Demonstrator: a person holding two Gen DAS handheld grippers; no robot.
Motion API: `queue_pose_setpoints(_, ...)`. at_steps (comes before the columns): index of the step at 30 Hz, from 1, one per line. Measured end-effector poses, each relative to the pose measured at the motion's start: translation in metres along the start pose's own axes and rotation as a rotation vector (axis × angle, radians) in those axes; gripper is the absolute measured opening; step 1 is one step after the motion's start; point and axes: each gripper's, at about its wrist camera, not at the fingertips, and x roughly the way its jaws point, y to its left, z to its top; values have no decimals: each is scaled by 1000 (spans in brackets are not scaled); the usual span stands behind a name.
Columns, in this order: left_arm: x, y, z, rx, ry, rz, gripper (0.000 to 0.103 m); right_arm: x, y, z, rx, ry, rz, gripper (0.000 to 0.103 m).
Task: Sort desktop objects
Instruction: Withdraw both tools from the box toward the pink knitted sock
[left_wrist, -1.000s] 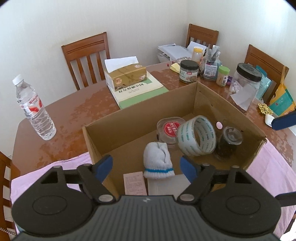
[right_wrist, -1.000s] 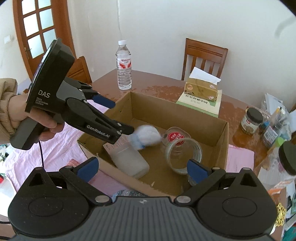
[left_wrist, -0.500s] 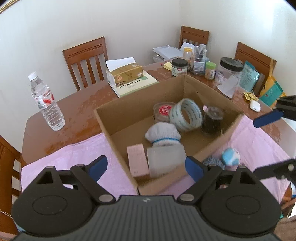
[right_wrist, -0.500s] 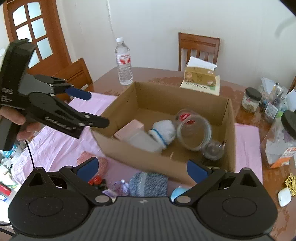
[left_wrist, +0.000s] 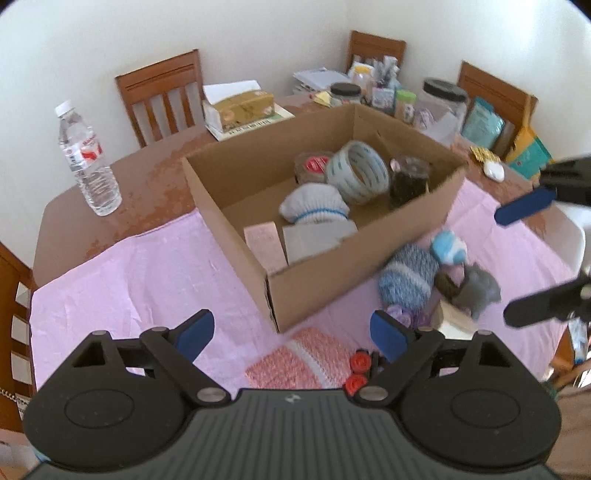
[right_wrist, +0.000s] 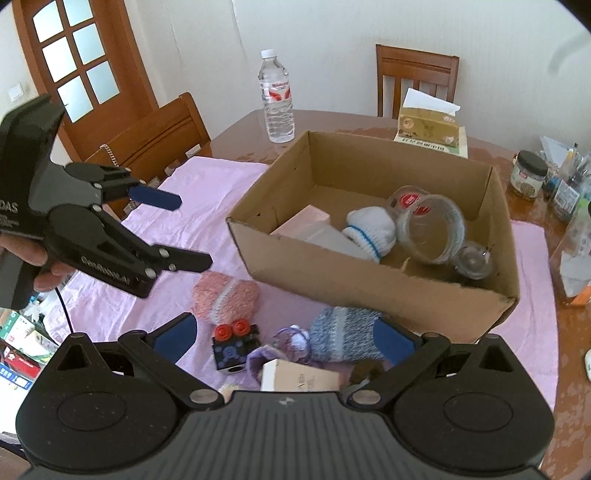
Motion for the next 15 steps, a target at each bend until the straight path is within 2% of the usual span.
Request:
queue_pose_setpoints(8,20,-10,-16,156,60,-42,92,0,4,-5,29,3,-14,103)
queue_pose_setpoints(15,45,-15,-33,363,133,-21,91,0,10,-10,27,15,-48,103)
